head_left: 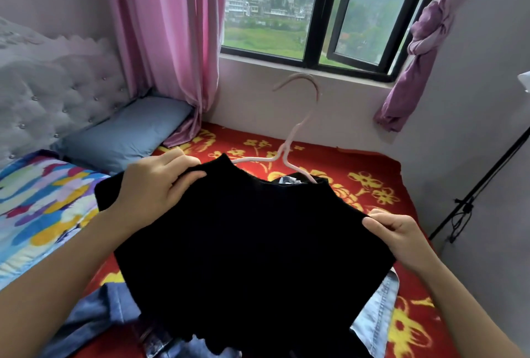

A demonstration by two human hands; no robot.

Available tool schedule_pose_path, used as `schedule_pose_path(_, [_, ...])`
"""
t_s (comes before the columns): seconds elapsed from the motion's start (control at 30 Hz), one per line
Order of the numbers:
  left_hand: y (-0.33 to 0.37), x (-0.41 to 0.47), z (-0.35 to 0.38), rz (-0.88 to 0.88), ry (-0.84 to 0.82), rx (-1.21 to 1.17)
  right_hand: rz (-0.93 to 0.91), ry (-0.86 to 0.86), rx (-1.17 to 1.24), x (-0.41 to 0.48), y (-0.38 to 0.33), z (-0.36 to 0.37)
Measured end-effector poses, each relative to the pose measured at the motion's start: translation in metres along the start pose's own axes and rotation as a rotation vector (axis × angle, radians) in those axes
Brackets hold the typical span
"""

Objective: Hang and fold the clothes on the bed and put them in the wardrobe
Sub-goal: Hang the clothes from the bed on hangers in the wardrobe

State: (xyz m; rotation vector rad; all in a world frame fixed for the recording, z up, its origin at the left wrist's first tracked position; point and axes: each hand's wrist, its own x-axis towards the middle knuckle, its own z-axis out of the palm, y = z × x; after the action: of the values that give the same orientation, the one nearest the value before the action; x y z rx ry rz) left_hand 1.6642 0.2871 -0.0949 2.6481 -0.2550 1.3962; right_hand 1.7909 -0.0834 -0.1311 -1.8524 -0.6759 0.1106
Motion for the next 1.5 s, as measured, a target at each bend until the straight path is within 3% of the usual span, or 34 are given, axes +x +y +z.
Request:
schedule_pose_path(0.2, [0.004,-0.004,0.001,-0.040,0.015,-0.010,0.039,-0.152,-0.178,0.006,-0.003,-0.021])
schedule_pose_path(0.37, [0.013,-0.013,-0.003,-0.121,0.031,-0.015,-0.141,-0.172,-0.339,0.051,-0.052,0.008])
schedule_pose_path(0.47, [0.019,-0.024,-0.006,-0.165,0.024,0.014,-0.255,-0.314,-0.404,0.071,-0.090,0.047])
schedule_pose_path(0.67, [0.024,-0.051,-0.039,-0.308,-0.061,0.043,-0.252,-0.607,-0.273,0.091,-0.127,0.107])
schedule_pose_path(0.97, [0.032,-0.128,-0.154,-0.596,-0.130,0.148,-0.410,-0.773,-0.098,0.072,-0.188,0.208])
schedule_pose_path(1.27, [0.054,-0.201,-0.310,-0.847,0.013,0.336,-0.546,-0.779,0.105,0.000,-0.277,0.299])
schedule_pose_path(1.5, [0.101,-0.330,-0.470,-1.102,0.117,0.362,-0.652,-0.901,0.066,-0.112,-0.363,0.398])
